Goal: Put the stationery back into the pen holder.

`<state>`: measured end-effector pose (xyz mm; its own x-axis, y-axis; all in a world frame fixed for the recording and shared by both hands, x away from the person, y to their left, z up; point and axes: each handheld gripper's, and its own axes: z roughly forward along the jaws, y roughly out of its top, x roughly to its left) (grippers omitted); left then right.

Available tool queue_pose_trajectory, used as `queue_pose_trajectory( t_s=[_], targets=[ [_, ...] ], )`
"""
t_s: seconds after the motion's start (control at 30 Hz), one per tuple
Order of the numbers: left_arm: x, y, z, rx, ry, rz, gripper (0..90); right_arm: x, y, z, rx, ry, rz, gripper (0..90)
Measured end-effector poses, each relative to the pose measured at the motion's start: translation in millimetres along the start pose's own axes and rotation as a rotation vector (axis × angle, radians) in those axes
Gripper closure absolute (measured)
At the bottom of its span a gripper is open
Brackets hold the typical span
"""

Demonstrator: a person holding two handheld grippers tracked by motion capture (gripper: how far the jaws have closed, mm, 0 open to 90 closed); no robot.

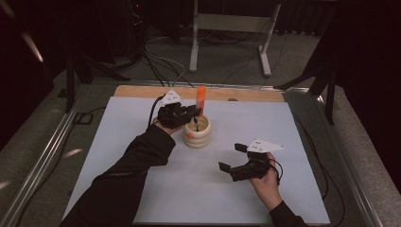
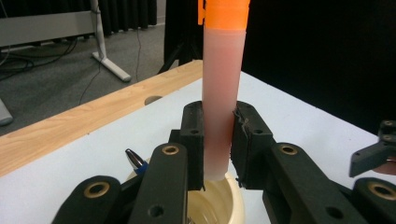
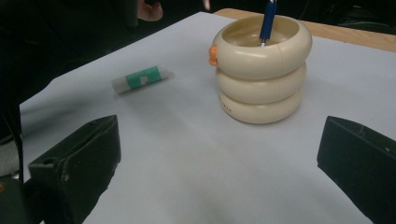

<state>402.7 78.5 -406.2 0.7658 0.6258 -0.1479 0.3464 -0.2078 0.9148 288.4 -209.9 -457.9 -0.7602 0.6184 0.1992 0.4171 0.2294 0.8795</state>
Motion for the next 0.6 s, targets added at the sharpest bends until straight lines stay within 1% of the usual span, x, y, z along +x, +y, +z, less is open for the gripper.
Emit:
queue_pose_trajectory(
  t_s=[0.07,0.13,0.17,0.23,0.4,0.43,0.57,0.6],
  targets=[
    [1.5,-2.0,2.9,-0.004,0.0,-0.02,76.6,0.1,0.2,-0.2,-0.001,0.004,0.001,0.0],
    [2.4,-3.1,3.9,-0.004,0.002,-0.025,76.6,0.2,0.2,-0.4,-0.001,0.003,0.0,0.0],
    [4.0,-5.4,5.9,-0.003,0.004,-0.038,76.6,0.2,0.3,-0.5,-0.002,0.002,-0.002,0.0],
    [5.6,-8.0,7.8,-0.001,0.003,-0.051,76.6,0.4,0.4,-0.8,-0.004,0.005,0.002,0.0],
    [7.6,-15.3,13.4,0.011,0.013,-0.07,76.5,0.1,0.2,-0.5,-0.002,0.006,0.002,0.0],
    [8.3,-16.6,14.3,0.012,0.008,-0.079,76.5,0.1,0.2,-0.6,-0.004,0.009,0.005,0.0],
    [8.7,-21.0,18.0,0.024,0.013,-0.094,76.5,0.0,0.2,-0.5,-0.004,0.012,0.006,0.0],
    [8.2,-22.0,19.1,0.031,0.02,-0.096,76.5,0.0,0.2,-0.4,-0.002,0.012,0.007,0.0]
  ],
)
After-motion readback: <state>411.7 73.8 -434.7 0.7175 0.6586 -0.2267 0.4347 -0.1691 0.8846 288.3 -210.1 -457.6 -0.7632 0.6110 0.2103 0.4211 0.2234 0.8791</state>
